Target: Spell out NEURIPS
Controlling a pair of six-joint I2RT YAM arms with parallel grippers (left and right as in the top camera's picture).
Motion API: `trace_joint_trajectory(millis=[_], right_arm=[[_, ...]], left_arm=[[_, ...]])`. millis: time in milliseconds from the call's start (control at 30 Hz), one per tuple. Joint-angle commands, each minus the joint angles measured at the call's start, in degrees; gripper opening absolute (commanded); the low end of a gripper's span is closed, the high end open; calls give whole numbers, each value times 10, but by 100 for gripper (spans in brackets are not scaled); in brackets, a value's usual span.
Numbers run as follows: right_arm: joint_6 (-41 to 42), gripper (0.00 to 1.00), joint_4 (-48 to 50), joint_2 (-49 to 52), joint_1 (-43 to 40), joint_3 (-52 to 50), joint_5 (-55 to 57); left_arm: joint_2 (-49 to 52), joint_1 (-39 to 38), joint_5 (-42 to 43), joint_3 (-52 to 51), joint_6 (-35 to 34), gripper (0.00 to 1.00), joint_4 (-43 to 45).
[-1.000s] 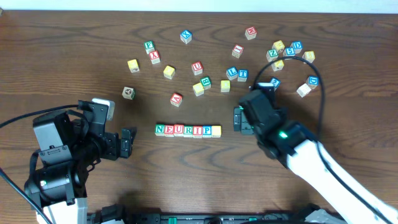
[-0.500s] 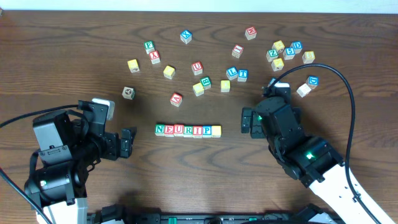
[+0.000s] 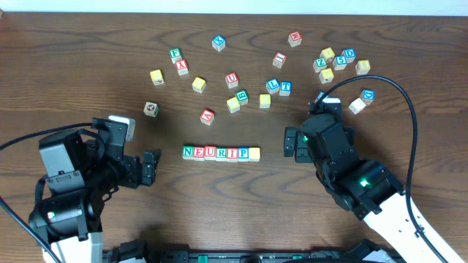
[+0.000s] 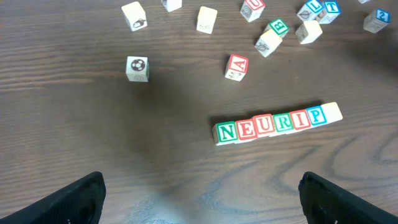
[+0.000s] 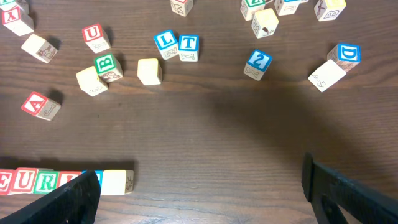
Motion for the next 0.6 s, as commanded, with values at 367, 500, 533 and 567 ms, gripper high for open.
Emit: trace_joint_trajectory(millis=[367, 500, 533, 567], right_arm=[[-9, 99, -1, -1, -2, 0, 9], [-9, 99, -1, -1, -2, 0, 9], [-8, 99, -1, -1, -2, 0, 9], [-9, 99, -1, -1, -2, 0, 9]], left_arm=[[-141, -169, 7, 10, 10, 98, 2], [-223, -188, 7, 10, 10, 98, -15], [-243, -188, 7, 9, 10, 98, -17], [-262, -188, 7, 7, 10, 98, -15]])
